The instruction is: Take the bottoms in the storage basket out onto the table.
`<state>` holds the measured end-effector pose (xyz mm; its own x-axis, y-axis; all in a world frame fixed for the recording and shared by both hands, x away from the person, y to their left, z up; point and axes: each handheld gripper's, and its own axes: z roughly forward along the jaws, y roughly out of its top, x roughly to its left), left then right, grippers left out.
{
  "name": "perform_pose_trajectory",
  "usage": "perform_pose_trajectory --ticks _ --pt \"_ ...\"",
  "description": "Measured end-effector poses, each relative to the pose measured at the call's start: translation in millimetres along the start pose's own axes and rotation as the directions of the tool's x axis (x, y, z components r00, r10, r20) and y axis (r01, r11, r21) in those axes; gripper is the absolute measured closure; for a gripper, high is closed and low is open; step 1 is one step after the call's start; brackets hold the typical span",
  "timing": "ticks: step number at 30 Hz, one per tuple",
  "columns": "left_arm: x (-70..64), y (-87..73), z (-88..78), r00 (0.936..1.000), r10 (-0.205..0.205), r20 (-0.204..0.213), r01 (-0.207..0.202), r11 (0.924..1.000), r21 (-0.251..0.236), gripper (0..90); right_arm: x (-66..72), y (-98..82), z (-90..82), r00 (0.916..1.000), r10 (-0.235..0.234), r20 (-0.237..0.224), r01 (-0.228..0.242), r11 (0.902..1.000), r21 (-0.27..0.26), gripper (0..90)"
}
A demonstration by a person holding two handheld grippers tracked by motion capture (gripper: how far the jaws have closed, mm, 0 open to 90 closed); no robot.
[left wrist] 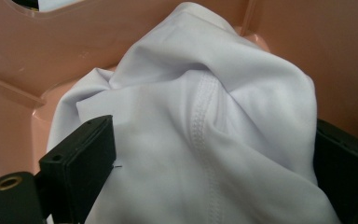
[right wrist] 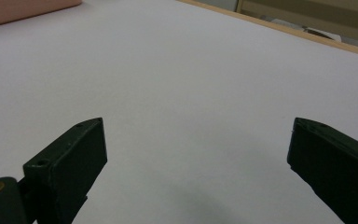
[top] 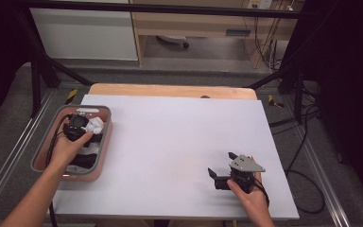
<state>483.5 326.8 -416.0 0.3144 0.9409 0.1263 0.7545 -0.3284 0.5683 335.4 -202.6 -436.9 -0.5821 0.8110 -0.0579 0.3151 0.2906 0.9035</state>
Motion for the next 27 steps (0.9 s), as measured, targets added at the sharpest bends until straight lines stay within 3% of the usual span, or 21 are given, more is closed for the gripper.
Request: perform_pose_trajectory --ticks 12,15,21,25,27 --pt "3.8 -2.9 5.4 0.9997 -0.020 0.010 0.020 0.9997 0.015 8.0 0.3 -0.3 0.6 1.0000 0.000 0.000 0.000 1.0000 0.002 4.9" --pt "5.1 -2.3 6.9 0.9988 -0.048 0.001 0.048 0.9988 0.008 8.6 1.2 -0.2 0.9 1.0000 -0.008 -0.003 0.008 1.0000 0.005 4.9" --pt "5.3 -3.1 8.4 0.9988 -0.049 0.003 0.049 0.9988 0.011 9.4 1.3 -0.2 1.5 0.9999 -0.011 -0.006 0.011 0.9999 0.007 4.8" --pt "3.2 -3.3 7.7 0.9996 -0.028 0.003 0.028 0.9995 0.016 16.0 1.8 -0.3 2.6 0.9998 -0.015 -0.008 0.016 0.9998 0.011 4.9" --pt "1.7 -3.4 6.7 0.9999 -0.009 0.005 0.009 0.9999 0.011 24.5 2.1 -0.4 2.9 0.9998 -0.017 -0.009 0.017 0.9998 0.013 4.9"
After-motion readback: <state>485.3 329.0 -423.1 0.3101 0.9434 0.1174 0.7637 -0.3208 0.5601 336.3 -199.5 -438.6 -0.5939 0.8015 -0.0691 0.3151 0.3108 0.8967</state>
